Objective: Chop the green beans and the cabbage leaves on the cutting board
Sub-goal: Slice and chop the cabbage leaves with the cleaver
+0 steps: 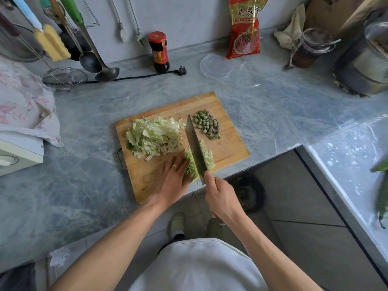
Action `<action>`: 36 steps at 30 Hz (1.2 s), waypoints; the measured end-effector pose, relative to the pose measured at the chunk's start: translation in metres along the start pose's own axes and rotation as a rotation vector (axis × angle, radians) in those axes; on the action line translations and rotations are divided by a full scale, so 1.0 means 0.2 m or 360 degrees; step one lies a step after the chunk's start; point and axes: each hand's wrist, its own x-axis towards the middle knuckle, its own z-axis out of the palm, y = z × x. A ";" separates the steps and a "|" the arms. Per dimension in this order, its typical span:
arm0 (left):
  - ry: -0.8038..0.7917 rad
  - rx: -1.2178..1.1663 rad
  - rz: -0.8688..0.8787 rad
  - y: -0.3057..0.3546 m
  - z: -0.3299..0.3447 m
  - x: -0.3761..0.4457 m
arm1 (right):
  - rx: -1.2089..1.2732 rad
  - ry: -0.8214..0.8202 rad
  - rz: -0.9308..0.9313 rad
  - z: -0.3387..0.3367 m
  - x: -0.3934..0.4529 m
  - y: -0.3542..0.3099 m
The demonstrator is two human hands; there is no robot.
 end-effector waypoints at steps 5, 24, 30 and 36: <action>0.0065 0.0019 -0.0042 0.06 0.02 -0.01 | 0.0017 -0.0022 0.0030 0.04 -0.01 -0.01; -0.0182 0.0126 -0.0060 0.04 0.02 0.00 | -0.0008 0.0095 -0.0032 0.16 -0.03 -0.06; -0.0223 0.0157 -0.0059 0.05 0.00 -0.01 | 0.0009 0.0110 0.0004 0.18 0.04 -0.06; -0.0245 0.0195 -0.0017 0.04 -0.03 0.00 | -0.0077 0.0082 0.0031 0.18 0.00 -0.02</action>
